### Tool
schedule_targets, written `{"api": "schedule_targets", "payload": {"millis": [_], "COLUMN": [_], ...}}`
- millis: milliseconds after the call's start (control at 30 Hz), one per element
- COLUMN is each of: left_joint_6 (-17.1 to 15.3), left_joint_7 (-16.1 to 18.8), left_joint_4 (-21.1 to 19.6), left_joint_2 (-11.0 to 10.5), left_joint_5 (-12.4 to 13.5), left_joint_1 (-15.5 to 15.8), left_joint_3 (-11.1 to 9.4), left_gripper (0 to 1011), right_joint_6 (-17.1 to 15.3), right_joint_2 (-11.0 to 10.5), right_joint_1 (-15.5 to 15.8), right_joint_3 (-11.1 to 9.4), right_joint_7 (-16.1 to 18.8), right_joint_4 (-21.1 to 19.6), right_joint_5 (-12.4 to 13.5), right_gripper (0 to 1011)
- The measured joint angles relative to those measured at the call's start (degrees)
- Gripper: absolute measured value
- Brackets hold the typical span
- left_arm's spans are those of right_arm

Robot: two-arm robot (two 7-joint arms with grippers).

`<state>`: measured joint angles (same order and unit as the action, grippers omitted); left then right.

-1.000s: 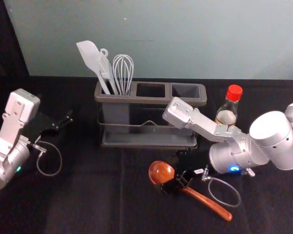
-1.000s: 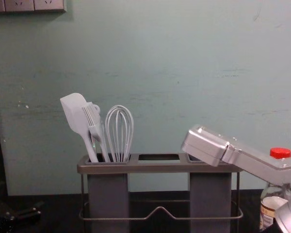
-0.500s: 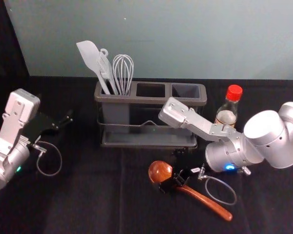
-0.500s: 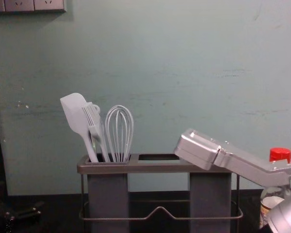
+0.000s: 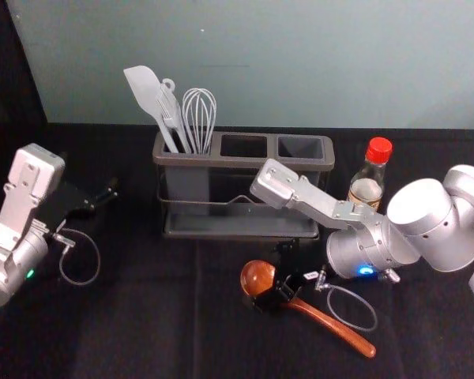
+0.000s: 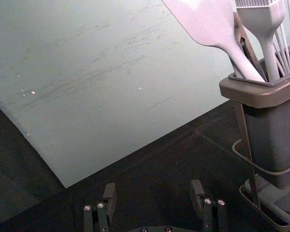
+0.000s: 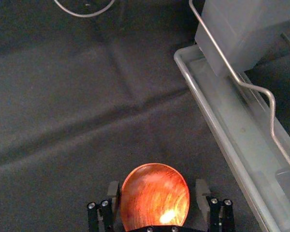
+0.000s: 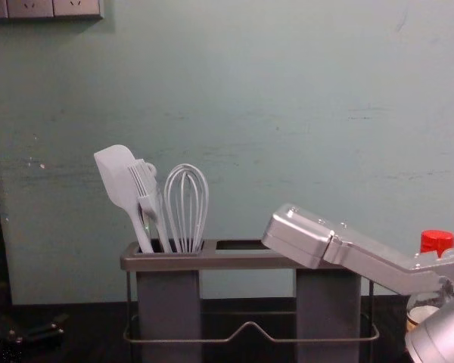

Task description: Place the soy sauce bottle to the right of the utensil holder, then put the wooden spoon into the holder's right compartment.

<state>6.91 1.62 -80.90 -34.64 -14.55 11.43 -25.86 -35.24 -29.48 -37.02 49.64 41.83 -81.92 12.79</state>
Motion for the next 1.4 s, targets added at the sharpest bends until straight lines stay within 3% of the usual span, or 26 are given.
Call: {"api": "schedule_targets", "payload": {"millis": [867,1133,1400], "left_joint_6": [0.0,0.0,0.0], "left_joint_7": [0.0,0.0,0.0], "left_joint_4": [0.0,0.0,0.0], "left_joint_2": [0.0,0.0,0.0], "left_joint_5": [0.0,0.0,0.0], "left_joint_1": [0.0,0.0,0.0], "left_joint_3": [0.0,0.0,0.0], "left_gripper": [1005,1005,1005], "right_joint_6": [0.1,0.1,0.1], "right_joint_2": [0.3,0.2,0.2], "right_joint_1": [0.2,0.2,0.2], "right_joint_3": [-0.1,-0.1,-0.1], "right_joint_7": [0.0,0.0,0.0], "right_joint_4": [0.3,0.3,0.3], "right_joint_5": [-0.4,-0.4,-0.3], "right_gripper": [1002,848,842]}}
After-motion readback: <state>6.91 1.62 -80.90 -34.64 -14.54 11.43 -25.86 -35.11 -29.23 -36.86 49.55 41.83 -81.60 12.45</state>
